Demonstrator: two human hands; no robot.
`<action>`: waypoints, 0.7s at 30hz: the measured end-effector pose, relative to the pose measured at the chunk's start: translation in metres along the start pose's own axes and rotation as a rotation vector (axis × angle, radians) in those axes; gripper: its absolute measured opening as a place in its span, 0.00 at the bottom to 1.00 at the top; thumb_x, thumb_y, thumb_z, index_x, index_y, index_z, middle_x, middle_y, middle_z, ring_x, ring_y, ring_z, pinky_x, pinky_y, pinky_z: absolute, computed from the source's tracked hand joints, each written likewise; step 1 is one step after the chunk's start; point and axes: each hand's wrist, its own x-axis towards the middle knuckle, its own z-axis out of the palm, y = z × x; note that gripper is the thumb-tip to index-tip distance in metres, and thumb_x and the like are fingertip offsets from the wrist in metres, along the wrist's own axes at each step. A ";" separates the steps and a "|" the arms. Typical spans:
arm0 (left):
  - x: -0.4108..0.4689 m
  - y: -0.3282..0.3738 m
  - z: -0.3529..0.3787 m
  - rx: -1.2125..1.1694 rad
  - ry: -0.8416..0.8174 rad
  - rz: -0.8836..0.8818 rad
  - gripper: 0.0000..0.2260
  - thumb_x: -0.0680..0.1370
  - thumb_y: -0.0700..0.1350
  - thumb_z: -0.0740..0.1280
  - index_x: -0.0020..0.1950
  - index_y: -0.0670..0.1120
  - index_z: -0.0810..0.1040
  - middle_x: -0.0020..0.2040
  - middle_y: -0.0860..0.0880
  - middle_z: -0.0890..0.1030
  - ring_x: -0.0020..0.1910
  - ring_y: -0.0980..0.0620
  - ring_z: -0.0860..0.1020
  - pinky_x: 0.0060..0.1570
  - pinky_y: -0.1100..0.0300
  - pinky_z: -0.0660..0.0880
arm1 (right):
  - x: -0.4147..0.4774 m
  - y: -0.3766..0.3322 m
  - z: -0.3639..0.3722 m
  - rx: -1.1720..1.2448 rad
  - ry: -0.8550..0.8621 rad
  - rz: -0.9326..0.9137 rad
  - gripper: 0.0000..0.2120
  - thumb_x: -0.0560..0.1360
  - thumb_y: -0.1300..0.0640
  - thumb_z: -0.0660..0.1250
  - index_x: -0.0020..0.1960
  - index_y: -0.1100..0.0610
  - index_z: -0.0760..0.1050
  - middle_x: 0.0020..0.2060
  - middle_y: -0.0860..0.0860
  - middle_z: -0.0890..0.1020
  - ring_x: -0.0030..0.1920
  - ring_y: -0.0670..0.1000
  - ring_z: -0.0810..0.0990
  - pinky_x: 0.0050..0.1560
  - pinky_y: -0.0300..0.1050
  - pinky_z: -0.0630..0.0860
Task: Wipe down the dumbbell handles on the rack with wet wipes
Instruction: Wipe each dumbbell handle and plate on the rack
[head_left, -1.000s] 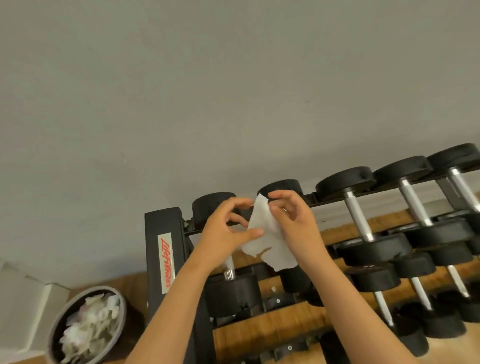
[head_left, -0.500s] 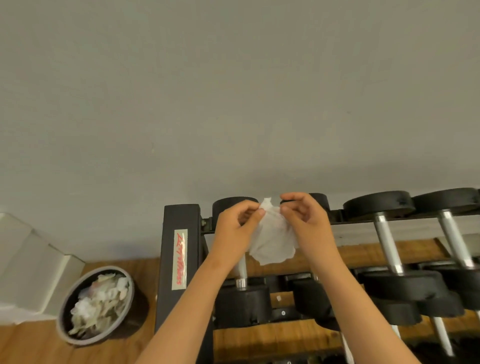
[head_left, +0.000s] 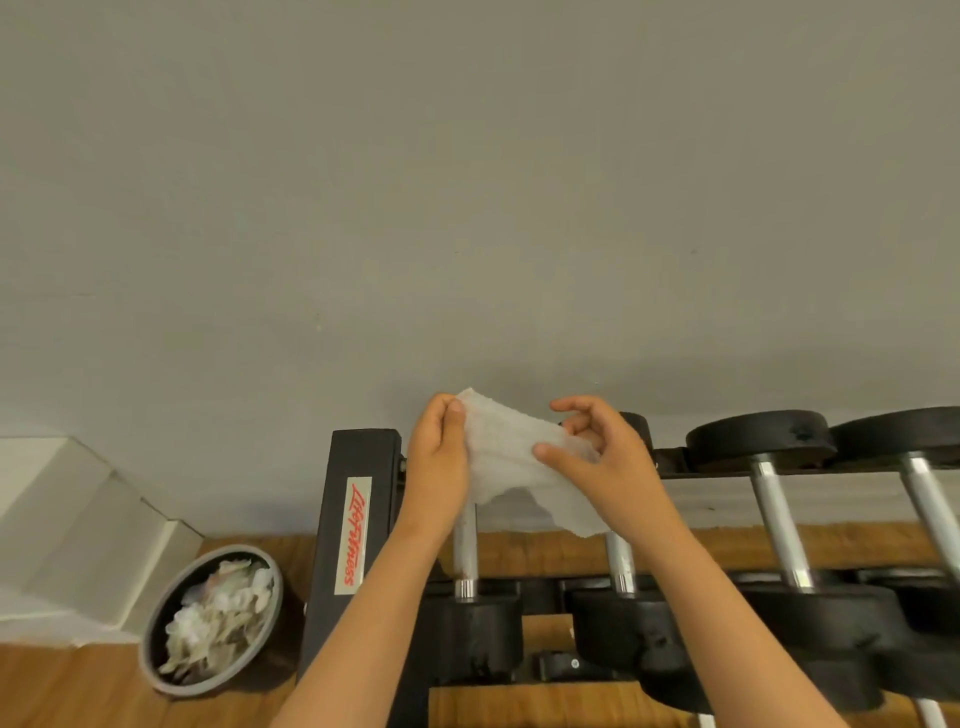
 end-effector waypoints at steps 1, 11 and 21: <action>-0.001 0.002 0.003 0.007 -0.007 -0.006 0.11 0.85 0.45 0.54 0.45 0.45 0.71 0.39 0.50 0.72 0.33 0.64 0.71 0.34 0.72 0.69 | 0.000 0.001 0.000 -0.042 -0.030 0.007 0.17 0.73 0.55 0.73 0.57 0.43 0.72 0.46 0.49 0.77 0.48 0.45 0.77 0.51 0.39 0.75; 0.003 0.013 -0.005 0.081 -0.010 0.108 0.06 0.79 0.46 0.68 0.43 0.46 0.77 0.37 0.53 0.79 0.38 0.58 0.76 0.36 0.66 0.72 | 0.006 0.026 -0.006 -0.094 -0.137 0.057 0.08 0.78 0.63 0.66 0.54 0.52 0.78 0.42 0.52 0.81 0.43 0.48 0.79 0.42 0.30 0.75; 0.003 0.041 -0.005 -0.133 0.025 0.059 0.13 0.83 0.48 0.60 0.42 0.48 0.79 0.39 0.51 0.79 0.42 0.53 0.77 0.43 0.61 0.74 | 0.007 0.026 0.038 0.111 -0.407 0.101 0.16 0.74 0.53 0.72 0.59 0.41 0.73 0.55 0.44 0.82 0.58 0.40 0.78 0.58 0.38 0.73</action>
